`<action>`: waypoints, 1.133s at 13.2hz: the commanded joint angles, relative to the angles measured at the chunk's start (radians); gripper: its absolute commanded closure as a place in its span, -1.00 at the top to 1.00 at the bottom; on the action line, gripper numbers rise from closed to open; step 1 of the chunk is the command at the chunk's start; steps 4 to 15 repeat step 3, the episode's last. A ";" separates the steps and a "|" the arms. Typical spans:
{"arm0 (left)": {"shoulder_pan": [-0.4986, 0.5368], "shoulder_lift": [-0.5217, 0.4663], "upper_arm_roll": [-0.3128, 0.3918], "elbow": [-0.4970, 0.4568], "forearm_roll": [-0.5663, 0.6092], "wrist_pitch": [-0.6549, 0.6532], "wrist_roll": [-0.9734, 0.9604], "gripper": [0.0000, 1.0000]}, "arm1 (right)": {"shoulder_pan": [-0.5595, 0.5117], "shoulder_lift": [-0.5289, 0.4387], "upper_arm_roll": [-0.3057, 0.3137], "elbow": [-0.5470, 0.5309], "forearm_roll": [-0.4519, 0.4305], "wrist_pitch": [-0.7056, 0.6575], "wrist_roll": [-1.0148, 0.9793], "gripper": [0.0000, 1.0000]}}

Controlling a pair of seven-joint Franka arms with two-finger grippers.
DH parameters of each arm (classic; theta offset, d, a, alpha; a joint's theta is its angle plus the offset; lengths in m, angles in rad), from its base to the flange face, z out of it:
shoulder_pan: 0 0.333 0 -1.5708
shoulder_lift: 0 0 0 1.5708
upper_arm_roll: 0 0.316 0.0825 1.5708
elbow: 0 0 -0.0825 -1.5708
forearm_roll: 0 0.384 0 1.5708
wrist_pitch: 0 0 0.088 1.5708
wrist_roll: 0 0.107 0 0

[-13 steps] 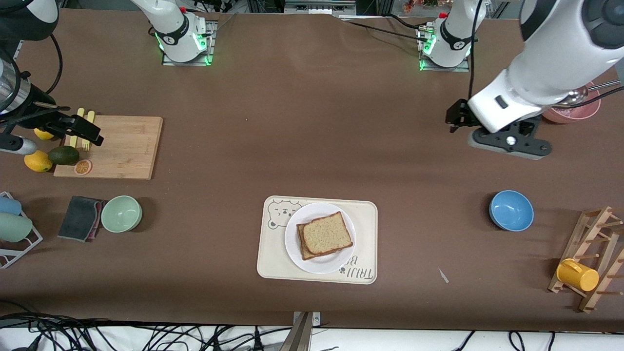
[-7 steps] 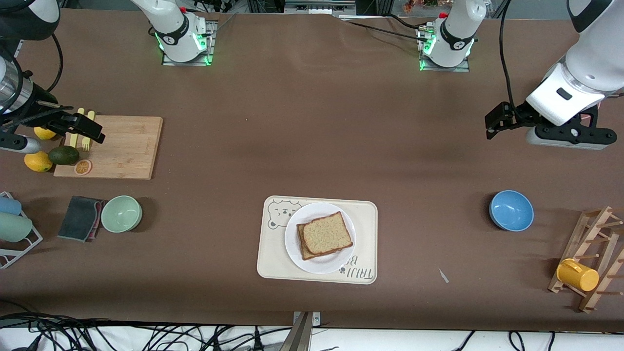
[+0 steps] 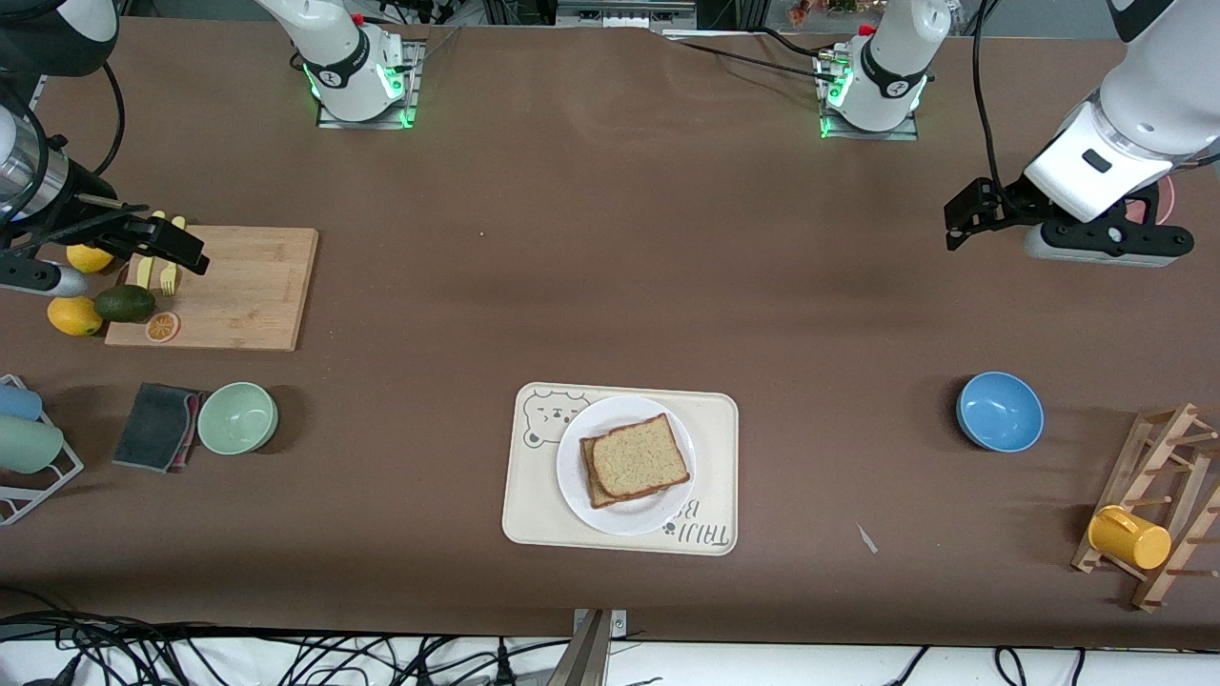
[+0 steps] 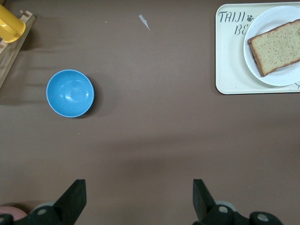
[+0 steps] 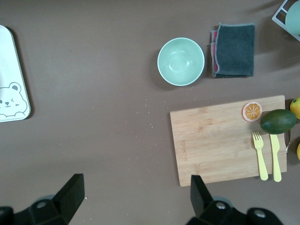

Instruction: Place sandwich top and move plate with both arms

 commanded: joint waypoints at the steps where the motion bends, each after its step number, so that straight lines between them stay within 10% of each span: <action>1: 0.007 -0.025 -0.006 -0.027 -0.015 0.008 0.000 1.00 | 0.000 0.000 0.002 0.019 -0.009 -0.023 -0.013 1.00; 15: 0.007 -0.023 -0.008 -0.027 -0.013 0.008 0.000 1.00 | 0.002 0.000 0.003 0.019 -0.010 -0.023 -0.010 1.00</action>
